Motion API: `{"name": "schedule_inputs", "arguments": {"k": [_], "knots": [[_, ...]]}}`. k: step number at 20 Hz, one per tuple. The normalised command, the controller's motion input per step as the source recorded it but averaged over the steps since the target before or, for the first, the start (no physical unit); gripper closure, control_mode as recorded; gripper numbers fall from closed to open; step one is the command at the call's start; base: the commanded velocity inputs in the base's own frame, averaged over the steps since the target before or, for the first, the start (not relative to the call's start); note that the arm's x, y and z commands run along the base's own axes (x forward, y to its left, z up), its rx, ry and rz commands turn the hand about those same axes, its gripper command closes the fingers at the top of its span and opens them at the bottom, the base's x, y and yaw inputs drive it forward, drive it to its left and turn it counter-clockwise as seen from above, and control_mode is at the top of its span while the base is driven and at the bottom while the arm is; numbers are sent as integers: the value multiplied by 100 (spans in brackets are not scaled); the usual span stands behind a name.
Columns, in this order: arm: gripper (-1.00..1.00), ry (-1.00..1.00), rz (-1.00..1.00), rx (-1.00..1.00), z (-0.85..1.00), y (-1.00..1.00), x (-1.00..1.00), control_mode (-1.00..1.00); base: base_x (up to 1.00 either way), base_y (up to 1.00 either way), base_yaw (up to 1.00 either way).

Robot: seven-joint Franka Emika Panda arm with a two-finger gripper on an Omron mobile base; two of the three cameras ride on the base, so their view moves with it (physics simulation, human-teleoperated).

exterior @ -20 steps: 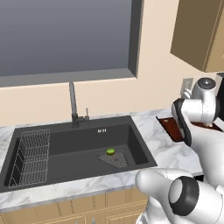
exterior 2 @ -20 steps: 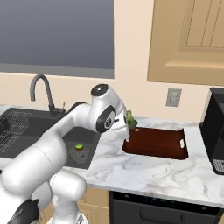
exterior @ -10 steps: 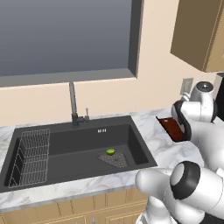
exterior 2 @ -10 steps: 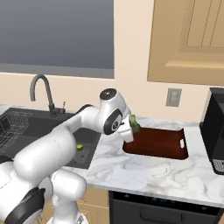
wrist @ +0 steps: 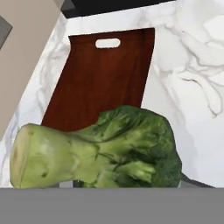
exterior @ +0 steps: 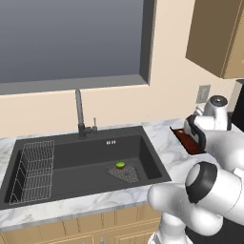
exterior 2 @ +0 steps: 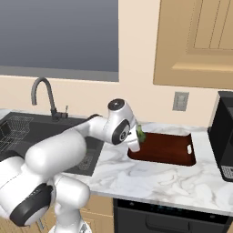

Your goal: Pick up all produce items and place them in the sink. Turn on the sink faucet to wash them. Then turn the sink off and put them in the tray.

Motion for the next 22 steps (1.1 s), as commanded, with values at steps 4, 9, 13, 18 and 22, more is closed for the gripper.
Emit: {"name": "schedule_inputs", "arguments": {"k": [4, 9, 13, 18, 22], "knots": [[100, 0, 0, 1, -34, -1, 16, -100, 0, 0, 0], [100, 1, 0, 1, -31, -1, 15, -100, 0, 0, 0], [100, 1, 0, 1, -25, 0, 18, -100, 0, 0, 0], [100, 2, 0, 1, -23, -3, 17, -100, 0, 0, 0], [100, 2, 0, 1, -20, -8, 16, -100, 0, 0, 0]]}}
